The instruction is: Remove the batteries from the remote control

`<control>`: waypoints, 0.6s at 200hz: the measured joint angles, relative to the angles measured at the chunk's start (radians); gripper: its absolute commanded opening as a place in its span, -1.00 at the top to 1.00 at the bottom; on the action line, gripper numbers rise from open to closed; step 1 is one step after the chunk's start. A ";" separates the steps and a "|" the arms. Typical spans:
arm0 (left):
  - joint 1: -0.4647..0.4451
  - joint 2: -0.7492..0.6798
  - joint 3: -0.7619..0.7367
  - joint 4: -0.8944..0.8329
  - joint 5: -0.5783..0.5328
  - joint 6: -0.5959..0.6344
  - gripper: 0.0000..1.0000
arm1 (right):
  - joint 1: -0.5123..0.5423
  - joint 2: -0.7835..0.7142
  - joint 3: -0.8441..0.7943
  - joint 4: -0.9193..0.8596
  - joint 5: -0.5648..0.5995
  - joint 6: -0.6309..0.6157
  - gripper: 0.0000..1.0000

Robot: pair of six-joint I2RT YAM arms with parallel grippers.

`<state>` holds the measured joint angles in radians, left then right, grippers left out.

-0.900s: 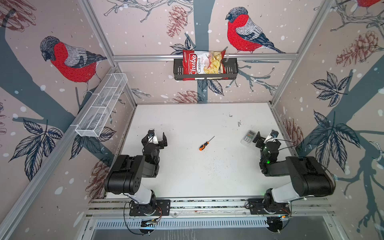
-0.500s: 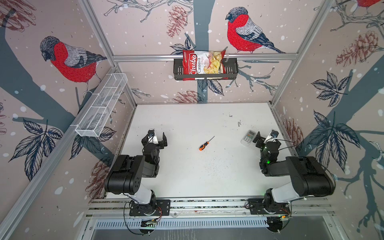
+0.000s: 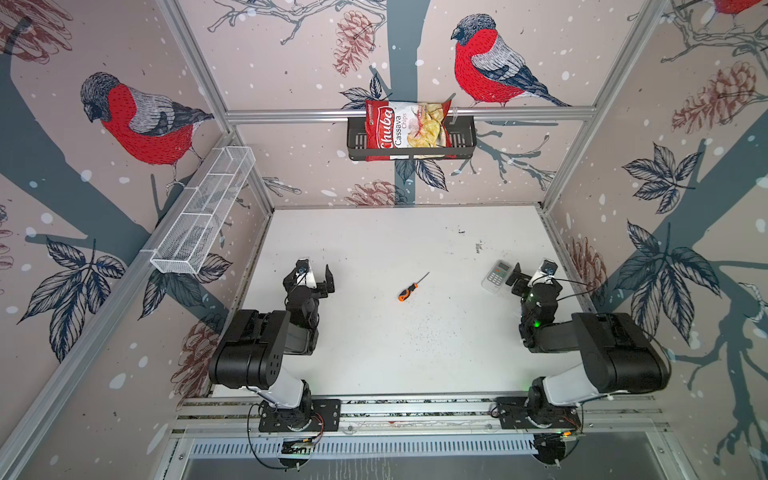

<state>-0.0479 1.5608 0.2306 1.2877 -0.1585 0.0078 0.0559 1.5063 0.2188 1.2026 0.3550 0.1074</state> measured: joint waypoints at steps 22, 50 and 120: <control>0.000 0.000 0.000 0.000 0.000 0.000 -0.96 | 0.000 0.000 0.000 0.000 0.000 0.000 -0.99; 0.000 0.000 0.000 0.000 0.000 0.000 -0.97 | 0.000 0.000 0.001 0.000 0.000 0.000 -0.99; -0.003 -0.165 0.093 -0.195 -0.051 -0.008 -0.96 | 0.090 -0.180 0.133 -0.237 0.091 -0.004 -0.99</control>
<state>-0.0509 1.3960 0.3237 1.0924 -0.2096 -0.0006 0.1459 1.3258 0.3519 0.9661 0.4461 0.1032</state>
